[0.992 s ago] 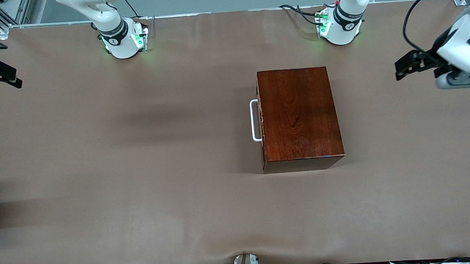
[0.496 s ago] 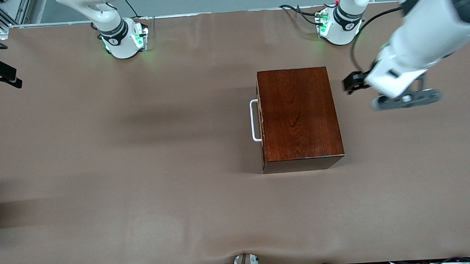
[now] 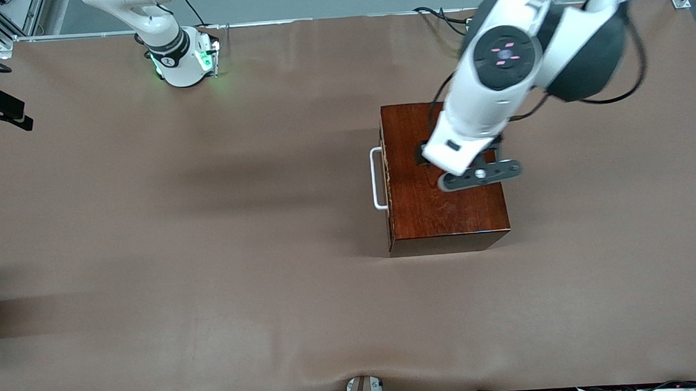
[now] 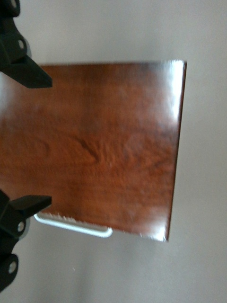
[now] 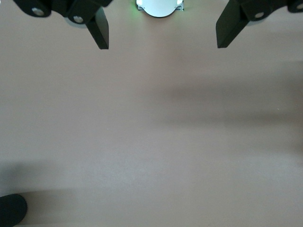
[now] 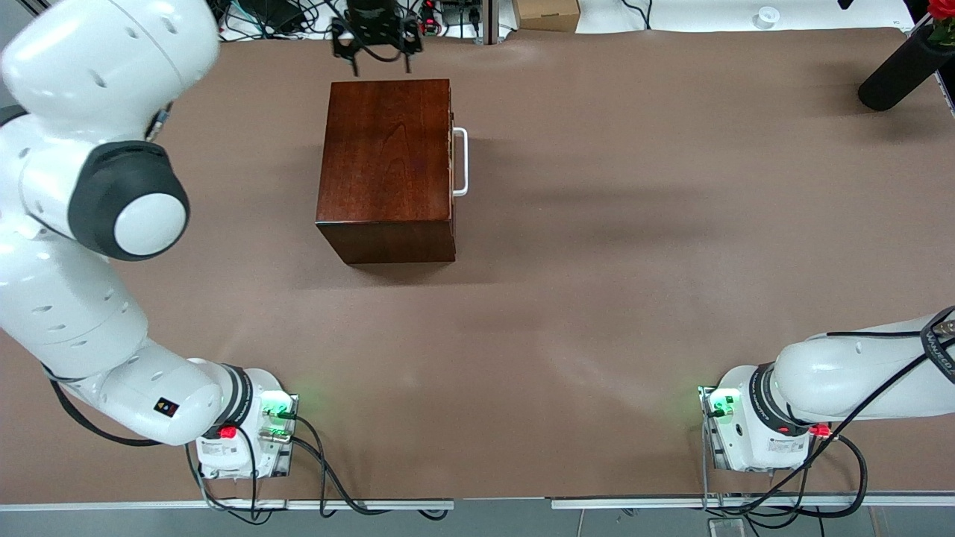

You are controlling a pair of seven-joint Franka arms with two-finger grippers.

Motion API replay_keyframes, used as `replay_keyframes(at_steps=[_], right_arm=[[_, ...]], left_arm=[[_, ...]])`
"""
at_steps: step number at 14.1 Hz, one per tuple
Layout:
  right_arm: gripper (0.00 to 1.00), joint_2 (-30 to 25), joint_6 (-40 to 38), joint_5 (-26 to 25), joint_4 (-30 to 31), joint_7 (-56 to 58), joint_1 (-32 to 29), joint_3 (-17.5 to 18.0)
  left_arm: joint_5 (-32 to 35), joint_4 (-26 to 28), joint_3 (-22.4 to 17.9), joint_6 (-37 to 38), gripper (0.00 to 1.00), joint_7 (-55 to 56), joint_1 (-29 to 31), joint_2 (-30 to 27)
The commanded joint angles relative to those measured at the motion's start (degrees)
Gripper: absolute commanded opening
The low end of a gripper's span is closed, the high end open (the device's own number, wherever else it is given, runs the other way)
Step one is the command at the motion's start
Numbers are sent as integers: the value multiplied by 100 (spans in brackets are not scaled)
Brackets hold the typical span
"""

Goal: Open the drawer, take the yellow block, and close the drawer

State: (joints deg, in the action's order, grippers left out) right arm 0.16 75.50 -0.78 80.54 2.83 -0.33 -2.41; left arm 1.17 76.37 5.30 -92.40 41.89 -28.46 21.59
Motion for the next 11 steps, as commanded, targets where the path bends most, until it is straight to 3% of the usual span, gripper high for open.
replay_keyframes(at_steps=[1,7,11], right_arm=[[100,-69,-27,122,32,33,-134,83],[100,-69,-27,122,32,33,-134,83],[100,-69,-27,122,23,33,-142,83]], left_arm=[[59,-228,-90,-496,100,765,-396,388],[156,-570,-379,-1850,100,2138,-1362,1258],[305,-588,-1301,-2167,100,2192,-2390,1716]])
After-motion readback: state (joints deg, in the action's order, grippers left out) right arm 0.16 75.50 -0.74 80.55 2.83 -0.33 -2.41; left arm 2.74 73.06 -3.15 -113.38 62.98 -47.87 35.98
